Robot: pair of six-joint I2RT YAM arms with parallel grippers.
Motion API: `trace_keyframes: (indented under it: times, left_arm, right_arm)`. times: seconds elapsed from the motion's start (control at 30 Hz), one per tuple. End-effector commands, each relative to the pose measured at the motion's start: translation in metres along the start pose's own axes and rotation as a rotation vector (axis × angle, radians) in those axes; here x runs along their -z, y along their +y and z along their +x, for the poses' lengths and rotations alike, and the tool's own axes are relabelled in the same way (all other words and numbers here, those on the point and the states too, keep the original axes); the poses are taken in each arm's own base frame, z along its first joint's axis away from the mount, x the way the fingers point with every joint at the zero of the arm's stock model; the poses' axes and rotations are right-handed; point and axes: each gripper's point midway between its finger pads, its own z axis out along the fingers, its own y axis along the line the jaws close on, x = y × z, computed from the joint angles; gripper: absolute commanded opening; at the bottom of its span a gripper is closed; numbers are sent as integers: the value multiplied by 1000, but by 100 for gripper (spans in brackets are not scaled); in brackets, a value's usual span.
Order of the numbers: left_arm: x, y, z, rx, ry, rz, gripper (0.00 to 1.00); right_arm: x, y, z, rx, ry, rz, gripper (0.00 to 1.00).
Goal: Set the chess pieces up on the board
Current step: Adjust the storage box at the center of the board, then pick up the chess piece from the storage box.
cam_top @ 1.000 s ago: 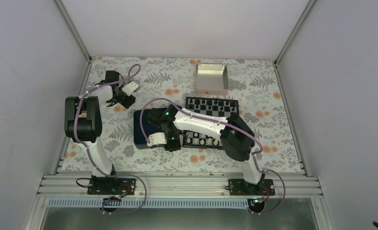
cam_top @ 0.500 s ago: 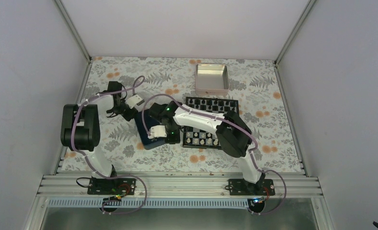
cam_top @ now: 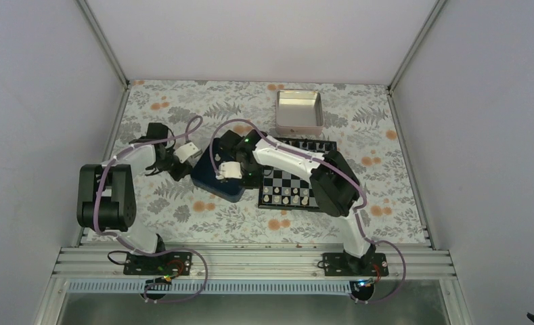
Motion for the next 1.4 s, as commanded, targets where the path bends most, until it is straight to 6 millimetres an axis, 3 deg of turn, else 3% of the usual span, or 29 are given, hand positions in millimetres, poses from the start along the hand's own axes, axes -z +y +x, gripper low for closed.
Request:
trace_keyframes:
  times: [0.0, 0.13, 0.3, 0.57, 0.67, 0.7, 0.77, 0.8, 0.9, 1.0, 1.2, 1.37]
  left_arm:
    - [5, -36, 3, -31, -30, 125, 2]
    - [9, -41, 10, -43, -17, 108, 2]
    - [22, -49, 12, -59, -28, 88, 2]
    - [51, -41, 2, -63, -73, -41, 5]
    - [60, -26, 1, -46, -80, -131, 14]
    - [64, -17, 2, -29, -83, -178, 23]
    - [73, 6, 3, 29, -101, -281, 54]
    - [77, 16, 1, 58, -119, -319, 63]
    - [93, 33, -4, 119, -200, -364, 76]
    - [103, 38, -12, 134, -255, -385, 98]
    - [108, 39, -19, 160, -308, -379, 100]
    - [108, 39, -22, 182, -342, -381, 100]
  right_arm:
    - [19, -14, -21, 29, -77, 67, 5]
    - [44, -25, -21, 14, -93, 107, 6]
    - [72, -53, -40, -7, -185, 193, 15]
    - [50, -92, -56, -79, -211, 194, 24]
    - [41, -103, -57, -90, -209, 205, 29]
    - [40, -105, -58, -88, -215, 207, 32]
    - [38, -105, -62, -73, -234, 198, 37]
    - [39, -102, -65, -59, -250, 180, 41]
    - [39, -92, -75, -24, -295, 124, 49]
    - [36, -93, -81, -11, -317, 114, 55]
    - [21, -94, -95, 10, -350, 85, 72]
    - [17, -97, -110, 10, -410, 78, 75]
